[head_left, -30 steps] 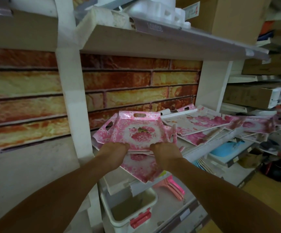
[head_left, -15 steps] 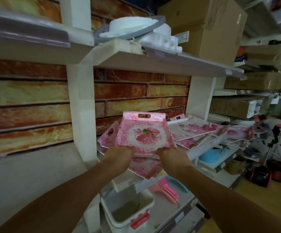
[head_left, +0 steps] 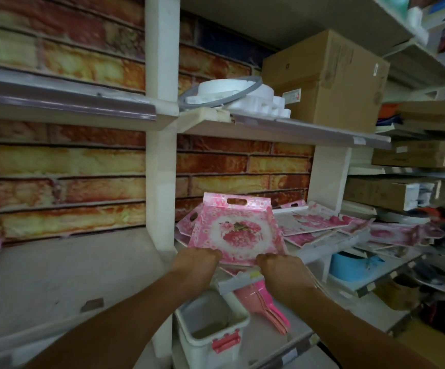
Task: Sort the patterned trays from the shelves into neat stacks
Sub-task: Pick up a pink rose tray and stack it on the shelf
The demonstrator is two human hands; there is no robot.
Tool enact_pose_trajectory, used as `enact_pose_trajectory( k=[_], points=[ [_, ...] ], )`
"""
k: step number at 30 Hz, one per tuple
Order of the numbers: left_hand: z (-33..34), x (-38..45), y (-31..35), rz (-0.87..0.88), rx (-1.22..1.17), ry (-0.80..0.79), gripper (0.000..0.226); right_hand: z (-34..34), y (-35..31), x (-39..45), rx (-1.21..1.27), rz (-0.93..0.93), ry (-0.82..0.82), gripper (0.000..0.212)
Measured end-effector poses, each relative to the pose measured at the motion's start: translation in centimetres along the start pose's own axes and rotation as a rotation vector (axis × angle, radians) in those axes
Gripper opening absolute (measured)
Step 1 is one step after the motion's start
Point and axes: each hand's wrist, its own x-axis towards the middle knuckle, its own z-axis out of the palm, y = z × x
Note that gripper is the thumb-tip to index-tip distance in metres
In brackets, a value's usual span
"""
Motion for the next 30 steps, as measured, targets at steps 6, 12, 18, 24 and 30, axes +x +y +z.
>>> enact_pose_trajectory(
  k=[6, 12, 18, 24, 30],
  points=[
    [-3.1, -6.5, 2.8, -0.067, 0.022, -0.04, 0.023, -1.7, -1.6, -5.5, -0.006, -0.066, 0.047, 0.025],
    [-5.1, -13.0, 2.7, -0.167, 0.061, -0.083, 0.027, -2.6, -5.1, -8.3, 0.047, -0.156, 0.064, 0.026],
    [-7.4, -18.9, 0.4, -0.258, 0.159, -0.101, 0.025, -4.2, -10.4, -9.0, 0.083, -0.265, 0.093, 0.031],
    [-9.3, -25.6, -4.5, -0.383, 0.218, -0.138, 0.023, -6.5, -18.4, -8.5, 0.143, -0.393, 0.142, 0.03],
    [-11.1, -33.6, -11.7, -0.495, 0.254, -0.177, 0.029, -8.3, -29.3, -7.5, 0.172, -0.468, 0.164, 0.033]
  ],
)
